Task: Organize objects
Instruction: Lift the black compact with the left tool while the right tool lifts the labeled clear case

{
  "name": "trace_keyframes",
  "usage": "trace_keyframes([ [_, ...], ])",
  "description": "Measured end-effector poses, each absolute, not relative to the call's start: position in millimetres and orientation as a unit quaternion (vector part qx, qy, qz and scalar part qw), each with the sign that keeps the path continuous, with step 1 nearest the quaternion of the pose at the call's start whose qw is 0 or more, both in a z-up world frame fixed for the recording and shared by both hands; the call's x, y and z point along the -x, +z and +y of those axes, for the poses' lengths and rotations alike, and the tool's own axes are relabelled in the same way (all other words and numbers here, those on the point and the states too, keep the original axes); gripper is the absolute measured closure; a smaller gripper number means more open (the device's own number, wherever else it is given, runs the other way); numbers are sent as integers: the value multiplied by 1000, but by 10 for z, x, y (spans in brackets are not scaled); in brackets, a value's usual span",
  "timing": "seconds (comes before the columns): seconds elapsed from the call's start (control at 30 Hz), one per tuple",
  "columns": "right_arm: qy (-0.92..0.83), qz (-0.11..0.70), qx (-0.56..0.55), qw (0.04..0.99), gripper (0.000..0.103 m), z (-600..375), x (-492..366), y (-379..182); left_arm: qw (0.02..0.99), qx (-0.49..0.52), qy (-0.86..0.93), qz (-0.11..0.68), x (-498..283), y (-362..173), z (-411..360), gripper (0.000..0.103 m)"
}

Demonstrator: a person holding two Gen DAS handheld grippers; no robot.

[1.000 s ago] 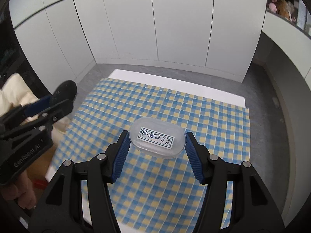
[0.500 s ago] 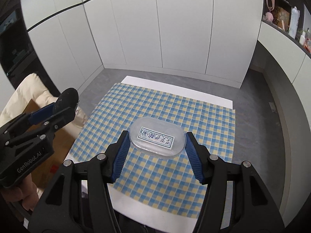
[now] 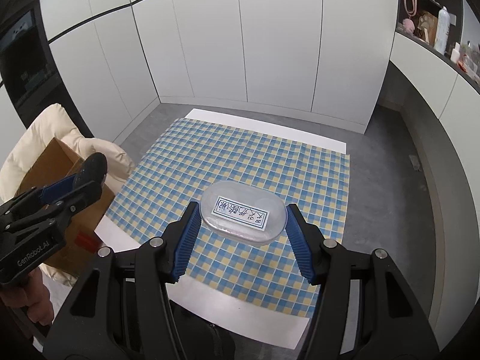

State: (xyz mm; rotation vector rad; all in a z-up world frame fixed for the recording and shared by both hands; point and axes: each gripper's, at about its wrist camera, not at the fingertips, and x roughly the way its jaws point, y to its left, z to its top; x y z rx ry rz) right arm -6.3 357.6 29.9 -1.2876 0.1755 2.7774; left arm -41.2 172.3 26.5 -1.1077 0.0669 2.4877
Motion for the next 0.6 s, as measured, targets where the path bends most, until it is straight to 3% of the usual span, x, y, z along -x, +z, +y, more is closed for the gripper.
trace_keyframes([
  [0.6,905,25,423,35,43,3462,218,165,194,404,894,28,613,-1,1676,55],
])
